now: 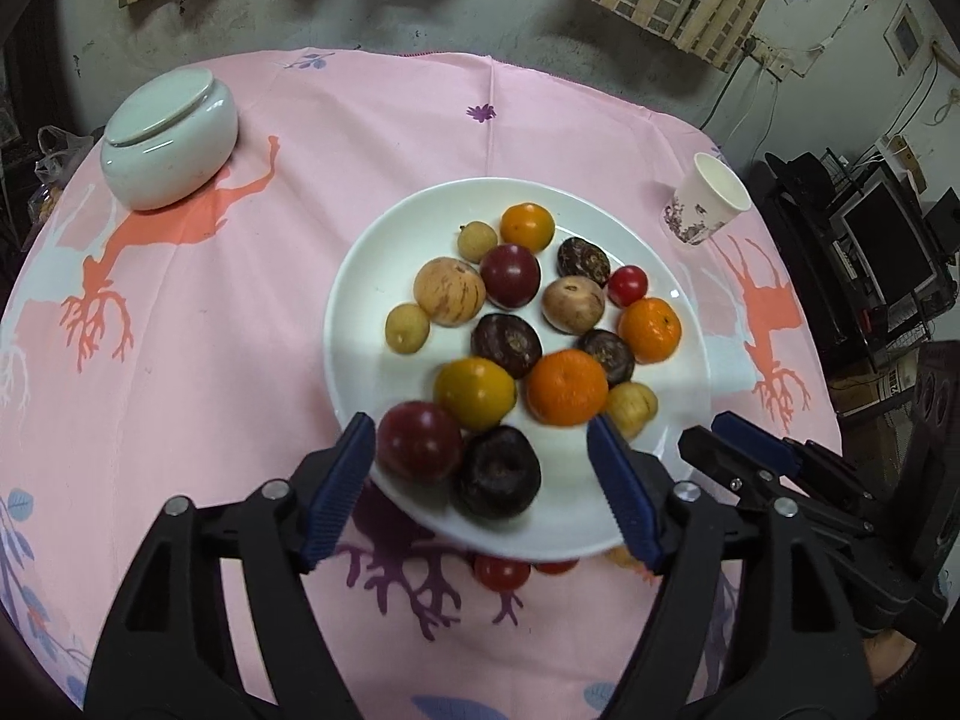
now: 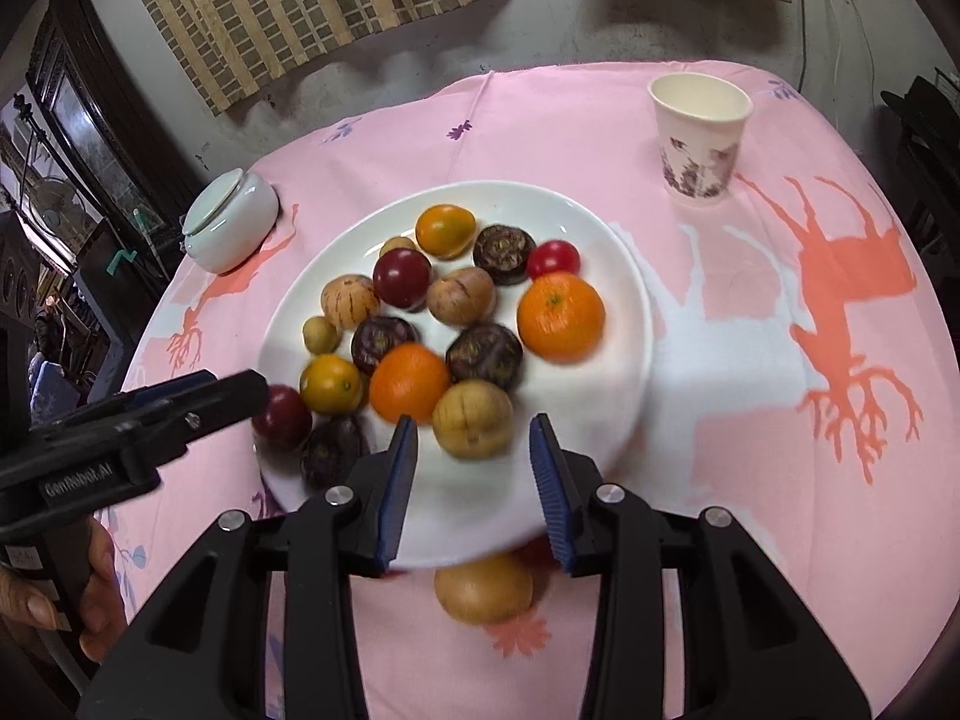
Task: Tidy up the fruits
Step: 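Carry the plum and brown fruit over the plate and open both grippers, then move the right gripper to the tan potato-like fruit and grasp it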
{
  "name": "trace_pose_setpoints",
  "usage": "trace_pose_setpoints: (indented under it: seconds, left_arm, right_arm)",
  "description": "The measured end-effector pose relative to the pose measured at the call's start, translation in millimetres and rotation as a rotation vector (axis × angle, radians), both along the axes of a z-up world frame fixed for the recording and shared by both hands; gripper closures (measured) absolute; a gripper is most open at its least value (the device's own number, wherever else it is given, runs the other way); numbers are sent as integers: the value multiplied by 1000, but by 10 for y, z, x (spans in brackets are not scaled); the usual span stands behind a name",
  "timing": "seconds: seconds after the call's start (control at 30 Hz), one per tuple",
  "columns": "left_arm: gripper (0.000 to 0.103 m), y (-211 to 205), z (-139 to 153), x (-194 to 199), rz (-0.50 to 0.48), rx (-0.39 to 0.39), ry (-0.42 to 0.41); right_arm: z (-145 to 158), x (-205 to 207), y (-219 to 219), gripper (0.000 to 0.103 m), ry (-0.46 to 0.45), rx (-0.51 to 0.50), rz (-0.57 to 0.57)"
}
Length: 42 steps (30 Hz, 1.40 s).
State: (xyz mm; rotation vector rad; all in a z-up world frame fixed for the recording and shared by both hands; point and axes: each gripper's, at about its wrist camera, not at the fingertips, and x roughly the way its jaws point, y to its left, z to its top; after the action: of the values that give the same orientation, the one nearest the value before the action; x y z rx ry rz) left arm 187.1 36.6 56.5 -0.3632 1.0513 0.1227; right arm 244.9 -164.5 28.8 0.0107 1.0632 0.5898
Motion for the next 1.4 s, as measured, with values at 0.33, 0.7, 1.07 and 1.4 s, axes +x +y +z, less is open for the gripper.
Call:
trace_pose_setpoints:
  seconds: [0.33, 0.7, 1.07, 1.4]
  left_arm:
    - [18, -42, -171, -776, 30, -34, 86]
    - [16, -330, -470, -1203, -27, -31, 214]
    - [15, -215, -539, -1224, -4, -50, 248]
    - [15, -104, -611, -1165, 10, -64, 256]
  right_arm:
    - [-216, -691, -551, 39, 100, -35, -17]
    - [-345, -1128, -525, 39, 139, -67, 27]
    - [-361, -924, -251, 39, 112, -73, 37]
    - [-504, -603, 53, 39, 110, -115, 42]
